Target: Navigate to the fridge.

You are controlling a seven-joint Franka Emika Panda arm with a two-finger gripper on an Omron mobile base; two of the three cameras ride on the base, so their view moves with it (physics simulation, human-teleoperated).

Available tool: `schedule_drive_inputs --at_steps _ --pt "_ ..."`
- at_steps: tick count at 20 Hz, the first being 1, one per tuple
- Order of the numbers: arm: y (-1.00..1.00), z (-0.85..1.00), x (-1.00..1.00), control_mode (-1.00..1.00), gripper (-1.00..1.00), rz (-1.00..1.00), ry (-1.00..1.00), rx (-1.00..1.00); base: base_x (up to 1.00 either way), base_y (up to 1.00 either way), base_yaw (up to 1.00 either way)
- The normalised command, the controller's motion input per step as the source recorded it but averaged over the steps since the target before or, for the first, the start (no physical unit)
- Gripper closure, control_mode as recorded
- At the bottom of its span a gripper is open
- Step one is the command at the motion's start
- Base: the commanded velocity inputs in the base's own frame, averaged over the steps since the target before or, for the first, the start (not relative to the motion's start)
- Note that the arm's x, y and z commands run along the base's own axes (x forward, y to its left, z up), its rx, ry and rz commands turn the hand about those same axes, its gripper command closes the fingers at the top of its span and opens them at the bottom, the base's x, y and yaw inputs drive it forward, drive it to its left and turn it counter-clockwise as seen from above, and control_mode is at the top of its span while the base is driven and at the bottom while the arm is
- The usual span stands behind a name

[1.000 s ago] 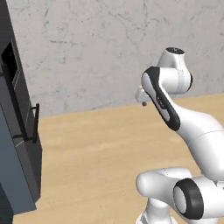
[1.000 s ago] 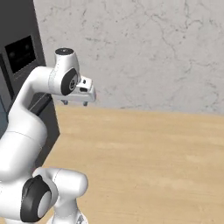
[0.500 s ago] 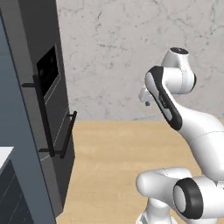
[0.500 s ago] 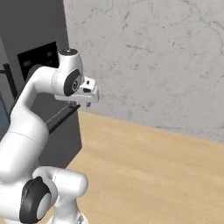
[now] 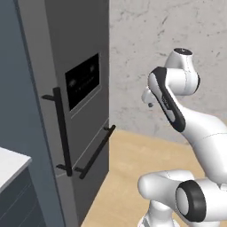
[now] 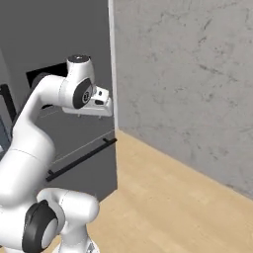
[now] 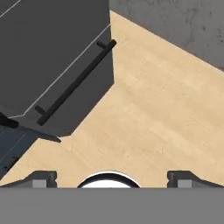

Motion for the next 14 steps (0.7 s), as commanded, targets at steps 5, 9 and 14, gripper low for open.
schedule_drive_inputs --at_steps 5,9,14 --pt "0.00 0.00 0.00 1.00 -1.00 0.00 0.00 0.00 0.69 -0.16 0.69" --pt "0.00 0.00 0.00 1.00 -1.00 0.00 0.00 0.00 0.31 -0.19 0.75" --pt "0.00 0.00 0.00 1.00 -1.00 0.00 0.00 0.00 0.06 -0.01 0.85"
